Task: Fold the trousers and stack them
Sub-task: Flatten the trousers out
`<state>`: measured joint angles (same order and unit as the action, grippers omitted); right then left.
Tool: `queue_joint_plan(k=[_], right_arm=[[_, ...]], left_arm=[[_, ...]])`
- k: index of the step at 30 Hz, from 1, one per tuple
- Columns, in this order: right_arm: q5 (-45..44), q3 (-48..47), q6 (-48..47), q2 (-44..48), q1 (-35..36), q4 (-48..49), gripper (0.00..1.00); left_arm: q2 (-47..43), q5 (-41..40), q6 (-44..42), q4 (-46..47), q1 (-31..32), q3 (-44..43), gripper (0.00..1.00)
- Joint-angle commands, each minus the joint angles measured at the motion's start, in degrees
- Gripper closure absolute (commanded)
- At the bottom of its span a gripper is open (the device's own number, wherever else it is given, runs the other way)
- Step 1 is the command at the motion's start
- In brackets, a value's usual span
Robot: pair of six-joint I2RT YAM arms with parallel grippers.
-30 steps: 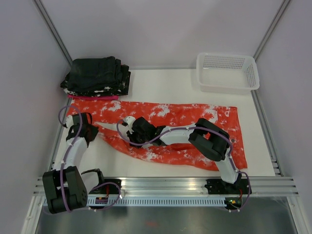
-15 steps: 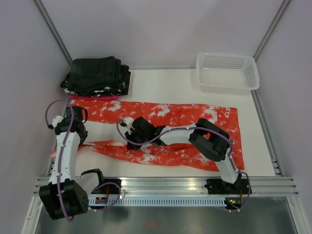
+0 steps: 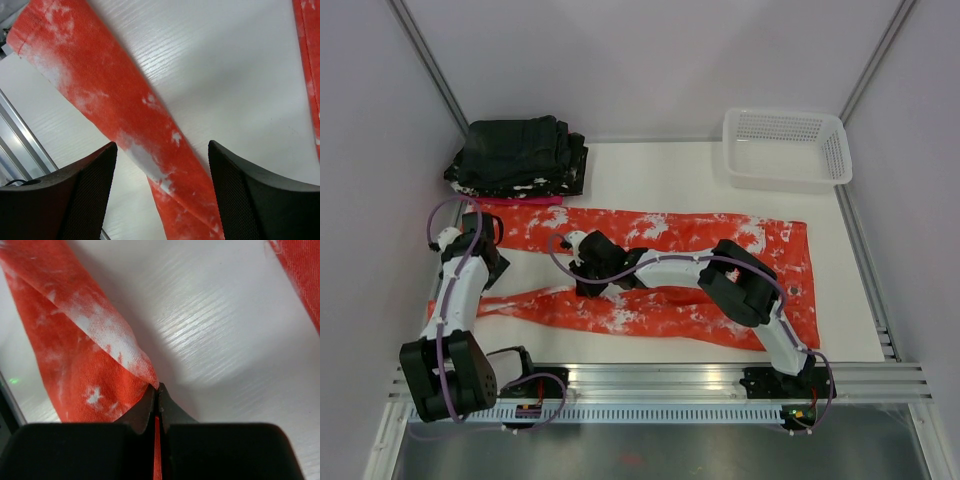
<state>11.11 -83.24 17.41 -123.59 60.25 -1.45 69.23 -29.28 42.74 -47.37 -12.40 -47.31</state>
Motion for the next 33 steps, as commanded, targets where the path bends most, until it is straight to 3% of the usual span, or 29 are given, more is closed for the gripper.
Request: queue_joint_plan(k=[1,7,12,16,20,25,33], right_arm=[[-3.20,-4.82,1.66,-3.14,-0.31,-2.67,1.00],[-3.74,-5.70,5.78,-6.66,-2.67,-4.96,1.00],[5.23,-3.34,13.43,-8.77,-7.86,-1.28,1.00],[6.46,-2.71,11.69,-8.25,-8.31,-0.30,1.00],[8.31,-3.24,10.37,-7.98,-8.31,-0.39,1.00],[10.06,-1.05,8.44,-6.40,-8.22,0.66,1.00],[11.12,0.89,7.11,-4.73,-7.60,1.01,1.00]], left_arm=[[-5.33,1.85,1.73,1.49,-0.16,3.62,0.21],[-10.87,7.65,5.33,2.03,-0.16,5.47,0.19],[-14.56,2.39,11.74,-3.58,-0.16,5.12,0.19],[-13.95,-0.52,15.35,-4.13,-0.25,7.05,0.19],[-12.90,1.68,16.06,5.60,-0.25,12.85,0.20],[-9.48,5.10,12.37,17.03,-0.78,13.30,0.22],[-4.19,8.80,10.35,23.55,-2.80,11.27,0.23]])
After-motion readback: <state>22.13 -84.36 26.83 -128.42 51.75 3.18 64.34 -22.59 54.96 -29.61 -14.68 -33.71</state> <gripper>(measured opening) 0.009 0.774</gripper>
